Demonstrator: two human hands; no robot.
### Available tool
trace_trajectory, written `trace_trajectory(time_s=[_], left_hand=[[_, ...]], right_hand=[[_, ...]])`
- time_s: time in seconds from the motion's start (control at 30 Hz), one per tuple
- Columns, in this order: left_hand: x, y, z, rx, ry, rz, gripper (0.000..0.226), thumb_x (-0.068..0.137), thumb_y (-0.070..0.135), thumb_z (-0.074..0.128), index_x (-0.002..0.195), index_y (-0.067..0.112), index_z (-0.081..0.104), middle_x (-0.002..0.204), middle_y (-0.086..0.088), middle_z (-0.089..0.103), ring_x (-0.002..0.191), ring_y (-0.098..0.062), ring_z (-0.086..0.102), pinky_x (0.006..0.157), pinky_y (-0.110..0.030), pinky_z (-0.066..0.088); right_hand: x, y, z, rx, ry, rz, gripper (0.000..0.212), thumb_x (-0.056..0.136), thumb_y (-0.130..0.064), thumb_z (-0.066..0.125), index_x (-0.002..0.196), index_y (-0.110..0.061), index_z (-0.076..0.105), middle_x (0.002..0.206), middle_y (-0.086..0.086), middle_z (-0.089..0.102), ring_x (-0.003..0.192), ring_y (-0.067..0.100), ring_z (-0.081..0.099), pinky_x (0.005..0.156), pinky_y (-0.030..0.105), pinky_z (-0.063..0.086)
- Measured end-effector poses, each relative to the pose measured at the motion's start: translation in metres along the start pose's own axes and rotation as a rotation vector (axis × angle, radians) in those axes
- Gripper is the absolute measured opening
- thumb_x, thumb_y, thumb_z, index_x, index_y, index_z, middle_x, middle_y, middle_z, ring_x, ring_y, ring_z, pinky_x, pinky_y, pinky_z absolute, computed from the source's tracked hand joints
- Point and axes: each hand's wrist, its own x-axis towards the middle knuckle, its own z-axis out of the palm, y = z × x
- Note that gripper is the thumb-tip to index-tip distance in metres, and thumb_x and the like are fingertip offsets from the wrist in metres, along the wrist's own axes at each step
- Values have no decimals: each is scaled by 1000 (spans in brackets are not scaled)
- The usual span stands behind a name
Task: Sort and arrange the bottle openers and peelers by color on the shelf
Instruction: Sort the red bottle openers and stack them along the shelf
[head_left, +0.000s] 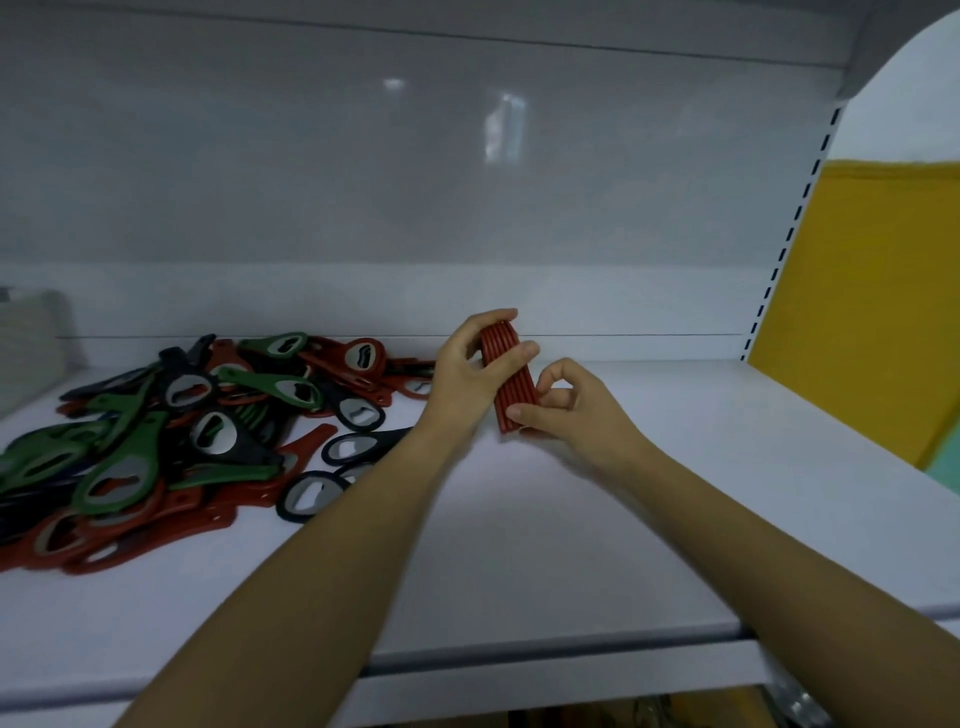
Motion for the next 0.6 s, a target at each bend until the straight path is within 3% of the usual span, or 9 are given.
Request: trace_trajectory(time_s=[0.17, 0.37, 0.6], left_hand=[[0, 5, 4, -8, 13, 22, 28, 80, 10, 71, 95, 32, 63, 99, -3, 59, 94, -18, 58, 86, -36, 54], [-4, 7, 8, -56, 5, 16, 23, 79, 18, 71, 93, 36, 65, 101, -5, 59, 106, -37, 58, 92, -45, 52], [-2, 9, 9, -70, -34, 21, 23, 76, 23, 72, 92, 39, 66, 101, -1, 60, 108, -34, 59, 92, -43, 52]], right_hand=[[-3, -3, 1, 72, 31, 3, 31, 78, 0, 69, 75, -11, 41, 83, 18, 70, 78, 29, 70, 79, 36, 57], [-6, -6, 5, 90, -2, 7, 39, 78, 4, 67, 76, -14, 33, 86, 25, 67, 76, 29, 70, 70, 32, 59], [-7, -7, 3, 68, -6, -5, 39, 77, 3, 68, 70, -14, 34, 86, 20, 68, 78, 28, 71, 73, 33, 59]])
